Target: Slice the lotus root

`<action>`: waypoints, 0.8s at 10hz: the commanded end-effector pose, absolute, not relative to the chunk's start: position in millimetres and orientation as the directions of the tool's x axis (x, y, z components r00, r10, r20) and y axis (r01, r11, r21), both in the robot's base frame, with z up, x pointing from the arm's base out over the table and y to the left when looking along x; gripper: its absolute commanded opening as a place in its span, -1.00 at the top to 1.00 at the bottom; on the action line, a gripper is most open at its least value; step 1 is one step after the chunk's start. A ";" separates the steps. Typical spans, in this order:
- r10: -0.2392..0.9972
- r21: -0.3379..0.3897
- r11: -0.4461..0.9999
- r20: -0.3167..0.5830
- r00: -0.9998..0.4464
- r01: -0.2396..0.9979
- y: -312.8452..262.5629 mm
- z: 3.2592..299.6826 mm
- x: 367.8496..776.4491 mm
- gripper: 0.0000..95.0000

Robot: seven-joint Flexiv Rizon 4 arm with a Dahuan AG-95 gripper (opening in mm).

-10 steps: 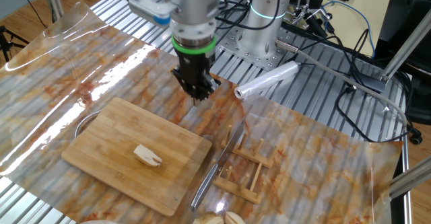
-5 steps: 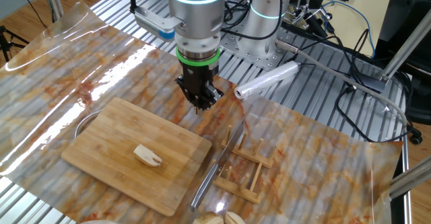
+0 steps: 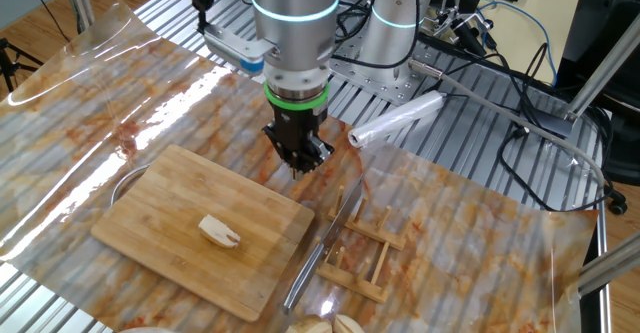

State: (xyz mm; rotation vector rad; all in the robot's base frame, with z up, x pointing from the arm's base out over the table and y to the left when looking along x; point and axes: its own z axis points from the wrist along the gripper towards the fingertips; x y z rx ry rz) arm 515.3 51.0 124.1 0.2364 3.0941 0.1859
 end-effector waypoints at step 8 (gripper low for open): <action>0.201 0.126 0.972 -0.017 -0.979 0.197 81.7 94.4 544.7 1.00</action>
